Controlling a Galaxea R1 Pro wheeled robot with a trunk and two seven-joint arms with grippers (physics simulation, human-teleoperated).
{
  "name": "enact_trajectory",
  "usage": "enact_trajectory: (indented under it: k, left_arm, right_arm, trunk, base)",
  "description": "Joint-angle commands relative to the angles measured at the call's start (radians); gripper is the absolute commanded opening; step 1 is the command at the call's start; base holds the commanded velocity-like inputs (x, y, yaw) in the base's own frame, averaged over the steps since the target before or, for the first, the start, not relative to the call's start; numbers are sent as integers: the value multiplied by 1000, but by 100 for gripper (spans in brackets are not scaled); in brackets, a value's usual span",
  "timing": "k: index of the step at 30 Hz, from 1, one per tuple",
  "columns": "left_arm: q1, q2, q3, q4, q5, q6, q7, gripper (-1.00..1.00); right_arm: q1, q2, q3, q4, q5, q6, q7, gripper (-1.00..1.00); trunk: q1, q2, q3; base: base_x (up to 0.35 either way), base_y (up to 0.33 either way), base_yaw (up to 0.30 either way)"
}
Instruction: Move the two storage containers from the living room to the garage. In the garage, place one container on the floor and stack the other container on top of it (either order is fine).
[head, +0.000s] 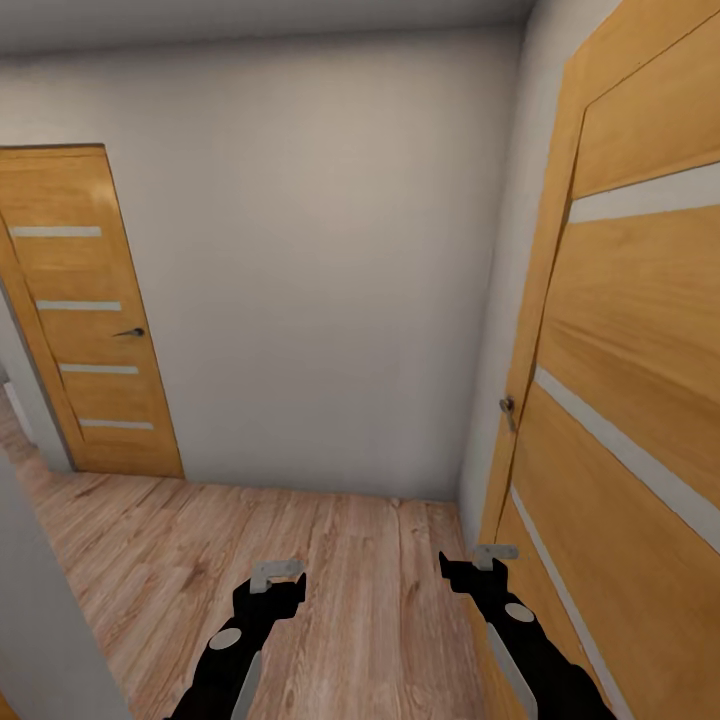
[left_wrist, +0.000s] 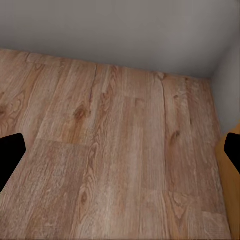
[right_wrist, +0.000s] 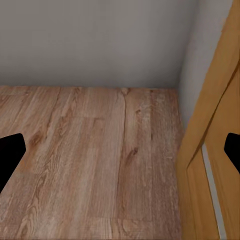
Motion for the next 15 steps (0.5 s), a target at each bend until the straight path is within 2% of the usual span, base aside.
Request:
enact_trajectory:
  k: [1, 7, 15]
  left_arm:
    - [0, 0, -1, -1, -3, 5, 5, 100]
    - [0, 0, -1, -1, -3, 5, 5, 100]
    - [0, 0, -1, -1, -3, 7, 5, 100]
  right_arm:
    - [0, -2, 6, -2, -10, 4, -7, 100]
    - [0, -2, 6, -2, -10, 4, -7, 100]
    - [0, -2, 6, -2, -10, 5, -7, 100]
  trunk:
    - [0, -1, 0]
    - [0, -1, 0]
    - [0, -1, 0]
  base:
    - [75, 44, 0]
    - [54, 11, 0]
    - [287, -31, 0]
